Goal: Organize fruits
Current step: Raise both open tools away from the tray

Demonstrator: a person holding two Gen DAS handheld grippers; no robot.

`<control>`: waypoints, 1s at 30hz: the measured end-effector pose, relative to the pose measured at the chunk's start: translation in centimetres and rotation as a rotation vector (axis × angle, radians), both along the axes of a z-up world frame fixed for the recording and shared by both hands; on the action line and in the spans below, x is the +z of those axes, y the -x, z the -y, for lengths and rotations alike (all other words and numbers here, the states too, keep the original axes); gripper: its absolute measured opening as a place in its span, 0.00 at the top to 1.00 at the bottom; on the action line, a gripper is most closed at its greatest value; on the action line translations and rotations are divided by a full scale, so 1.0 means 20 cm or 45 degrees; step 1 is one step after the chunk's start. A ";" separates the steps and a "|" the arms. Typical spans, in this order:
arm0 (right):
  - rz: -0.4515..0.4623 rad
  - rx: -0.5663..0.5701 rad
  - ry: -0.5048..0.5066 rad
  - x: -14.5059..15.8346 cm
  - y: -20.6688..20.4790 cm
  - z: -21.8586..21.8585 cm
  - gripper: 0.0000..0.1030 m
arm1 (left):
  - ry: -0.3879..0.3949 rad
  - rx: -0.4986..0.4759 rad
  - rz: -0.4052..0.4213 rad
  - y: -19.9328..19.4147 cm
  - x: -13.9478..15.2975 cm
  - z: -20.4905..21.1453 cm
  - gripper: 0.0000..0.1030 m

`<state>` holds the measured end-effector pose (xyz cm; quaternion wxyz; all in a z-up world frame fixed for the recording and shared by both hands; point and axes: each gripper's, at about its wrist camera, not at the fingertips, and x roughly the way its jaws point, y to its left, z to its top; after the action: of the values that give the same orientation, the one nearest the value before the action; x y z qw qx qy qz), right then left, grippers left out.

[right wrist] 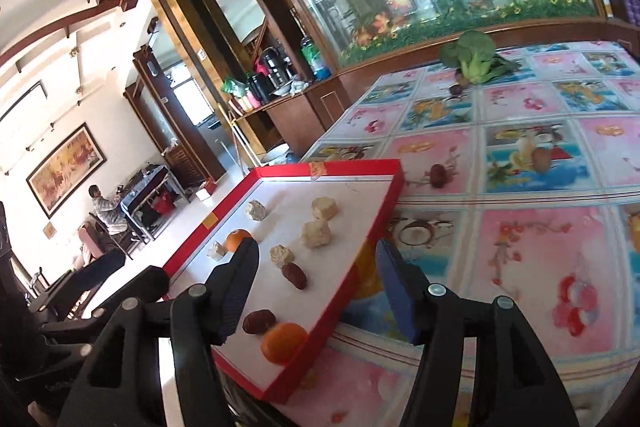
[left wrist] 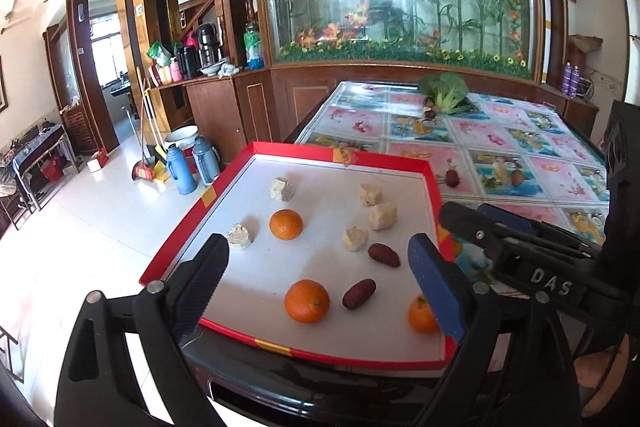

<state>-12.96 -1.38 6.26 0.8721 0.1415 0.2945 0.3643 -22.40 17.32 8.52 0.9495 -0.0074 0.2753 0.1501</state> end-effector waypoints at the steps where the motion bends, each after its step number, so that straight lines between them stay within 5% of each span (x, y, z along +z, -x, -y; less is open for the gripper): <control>1: 0.012 -0.022 0.011 0.02 0.01 0.03 0.41 | -0.006 -0.007 0.008 0.02 0.01 0.02 0.09; 9: 0.103 -0.196 -0.044 0.24 0.12 0.32 0.38 | -0.021 -0.098 0.093 0.17 0.14 0.19 0.04; 14: 0.209 -0.250 -0.082 0.54 0.28 0.49 0.38 | -0.040 -0.150 0.164 0.30 0.26 0.28 0.03; 20: 0.423 -0.256 -0.175 1.20 0.59 0.78 0.25 | -0.070 -0.247 0.293 0.48 0.57 0.34 0.03; 25: 0.618 -0.308 -0.202 1.79 0.89 0.95 0.23 | -0.165 -0.311 0.503 0.68 1.03 0.38 0.00; 30: 0.725 -0.369 -0.201 2.21 1.07 1.02 0.23 | -0.195 -0.378 0.642 0.81 1.46 0.36 0.00</control>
<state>-34.37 -21.82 50.39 0.9485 0.1414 -0.0136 0.2830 -38.69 10.06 37.73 0.9973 0.0675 0.0166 0.0234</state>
